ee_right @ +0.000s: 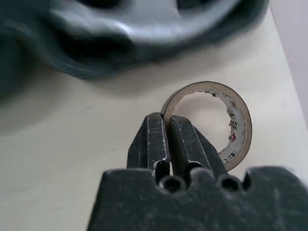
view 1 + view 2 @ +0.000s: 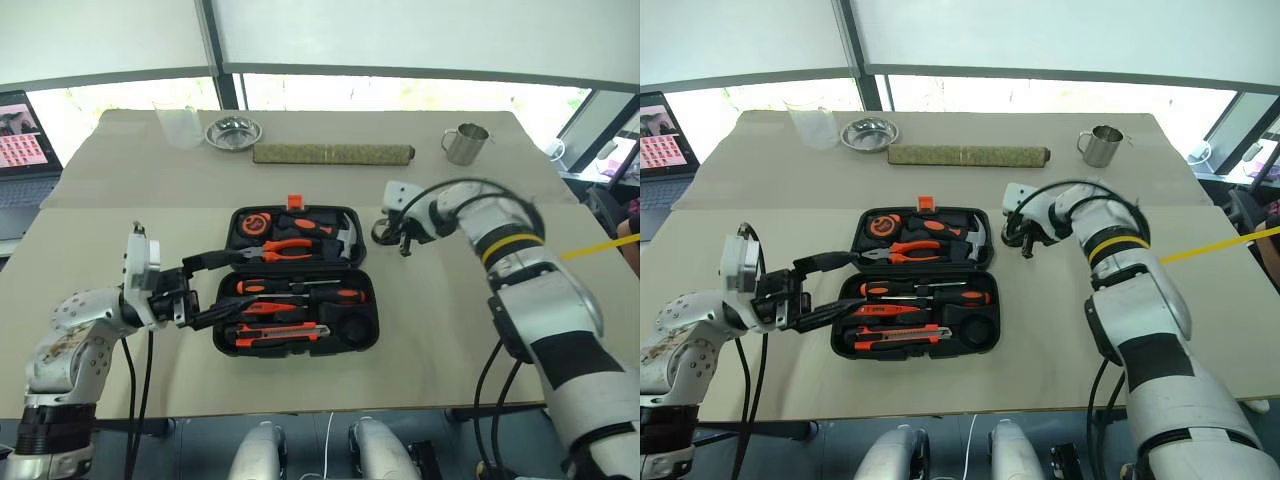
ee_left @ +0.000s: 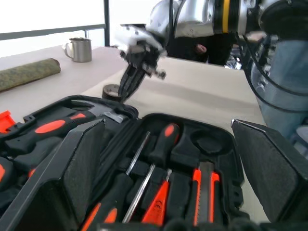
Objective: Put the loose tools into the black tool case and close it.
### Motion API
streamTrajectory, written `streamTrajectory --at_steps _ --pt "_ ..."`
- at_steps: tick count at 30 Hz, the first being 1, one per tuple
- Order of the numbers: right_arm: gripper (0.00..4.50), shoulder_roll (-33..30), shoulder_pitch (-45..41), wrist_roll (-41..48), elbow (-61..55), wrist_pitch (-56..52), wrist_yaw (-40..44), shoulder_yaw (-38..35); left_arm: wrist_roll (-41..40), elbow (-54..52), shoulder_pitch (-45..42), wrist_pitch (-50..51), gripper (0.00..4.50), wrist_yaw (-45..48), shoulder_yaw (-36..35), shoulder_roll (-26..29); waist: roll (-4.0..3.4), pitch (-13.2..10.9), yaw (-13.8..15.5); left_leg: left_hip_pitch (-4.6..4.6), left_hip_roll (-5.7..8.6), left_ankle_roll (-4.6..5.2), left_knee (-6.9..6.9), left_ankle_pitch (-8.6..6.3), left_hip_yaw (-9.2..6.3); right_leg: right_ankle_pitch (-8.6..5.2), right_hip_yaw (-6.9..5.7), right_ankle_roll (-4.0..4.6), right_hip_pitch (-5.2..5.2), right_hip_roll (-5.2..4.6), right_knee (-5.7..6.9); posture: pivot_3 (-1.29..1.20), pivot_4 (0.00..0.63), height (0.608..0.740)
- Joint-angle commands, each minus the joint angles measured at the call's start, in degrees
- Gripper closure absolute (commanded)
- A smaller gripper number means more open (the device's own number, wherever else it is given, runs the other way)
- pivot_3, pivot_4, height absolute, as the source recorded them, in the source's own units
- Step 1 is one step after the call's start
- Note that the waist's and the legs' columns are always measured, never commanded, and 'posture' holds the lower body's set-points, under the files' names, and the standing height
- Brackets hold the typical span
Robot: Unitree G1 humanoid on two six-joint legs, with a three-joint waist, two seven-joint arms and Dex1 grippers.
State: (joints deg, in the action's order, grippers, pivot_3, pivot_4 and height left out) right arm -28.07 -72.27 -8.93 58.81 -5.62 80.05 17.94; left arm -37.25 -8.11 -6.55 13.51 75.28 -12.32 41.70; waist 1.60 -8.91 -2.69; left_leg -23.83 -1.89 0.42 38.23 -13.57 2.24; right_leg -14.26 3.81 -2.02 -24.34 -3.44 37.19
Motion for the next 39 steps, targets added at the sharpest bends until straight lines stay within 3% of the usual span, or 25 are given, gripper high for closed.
streamTrajectory --at_steps 1,4,8,15,22,29,35,39 --pt "4.43 -4.39 6.52 12.09 -31.03 -21.11 11.9 -1.29 1.88 -0.45 2.66 -4.74 0.0 4.54 -0.27 1.85 -0.01 -0.01 0.09 0.0 -0.05 0.03 -0.01 -0.02 -0.02 0.0 -0.01 0.01 0.0 0.05 0.02 0.0 0.15 0.74" --pt "4.43 -8.68 16.41 20.27 -57.84 -39.43 11.43 0.21 2.53 -0.05 5.48 -6.74 0.0 6.61 -0.5 2.39 -0.02 0.0 0.58 0.01 -0.1 0.06 -0.05 -0.04 -0.28 -0.01 -0.24 0.04 0.08 0.05 0.01 0.0 0.15 0.74" --pt "4.43 -11.33 25.58 21.31 -72.61 -46.92 4.14 2.85 2.26 0.02 6.99 -7.26 0.0 6.3 -0.99 1.88 -0.01 -0.02 1.28 -0.03 -0.01 0.06 0.08 -0.04 -0.27 -0.02 -0.22 0.03 0.06 -0.06 -0.16 0.0 0.15 0.74" --pt "4.43 -11.95 30.95 18.29 -75.54 -44.92 -4.3 7.65 1.76 -1.41 8.52 -6.7 0.0 5.29 -1.39 1.87 0.0 -0.02 1.66 0.01 0.0 0.04 0.57 -0.02 -0.12 0.0 -0.2 0.05 0.15 0.03 -0.05 0.0 0.15 0.74" --pt "4.43 -15.5 31.73 16.6 -75.42 -45.0 -4.75 13.68 1.54 -0.89 8.02 -6.66 0.0 4.87 -2.23 2.54 0.01 -0.02 1.67 0.02 -0.02 0.05 0.57 -0.02 -0.15 0.03 -0.19 0.09 0.16 0.12 -0.02 0.0 0.15 0.74" --pt "4.43 -16.93 31.04 18.9 -77.38 -47.05 -3.78 15.21 1.45 -1.08 8.07 -6.29 0.0 3.91 -2.96 2.66 0.06 0.01 1.88 0.05 -0.02 0.05 0.6 -0.02 -0.17 0.03 -0.19 0.07 0.21 0.1 -0.03 0.0 0.15 0.74" --pt "2.55 -17.25 30.39 21.0 -77.13 -47.3 -2.34 14.8 1.75 -0.48 7.5 -6.24 0.0 3.3 -2.98 2.67 0.06 0.01 1.94 0.02 -0.01 0.07 0.57 -0.04 -0.17 0.03 -0.19 0.07 0.18 0.1 -0.06 0.0 0.15 0.74" --pt "1.19 -16.04 30.42 21.55 -75.02 -40.9 -3.17 10.84 1.62 0.0 7.36 -4.43 0.0 0.91 -3.67 2.67 0.06 0.01 1.88 0.01 0.0 0.09 0.57 -0.05 -0.16 0.03 -0.2 0.07 0.19 0.1 -0.08 0.0 0.15 0.74"
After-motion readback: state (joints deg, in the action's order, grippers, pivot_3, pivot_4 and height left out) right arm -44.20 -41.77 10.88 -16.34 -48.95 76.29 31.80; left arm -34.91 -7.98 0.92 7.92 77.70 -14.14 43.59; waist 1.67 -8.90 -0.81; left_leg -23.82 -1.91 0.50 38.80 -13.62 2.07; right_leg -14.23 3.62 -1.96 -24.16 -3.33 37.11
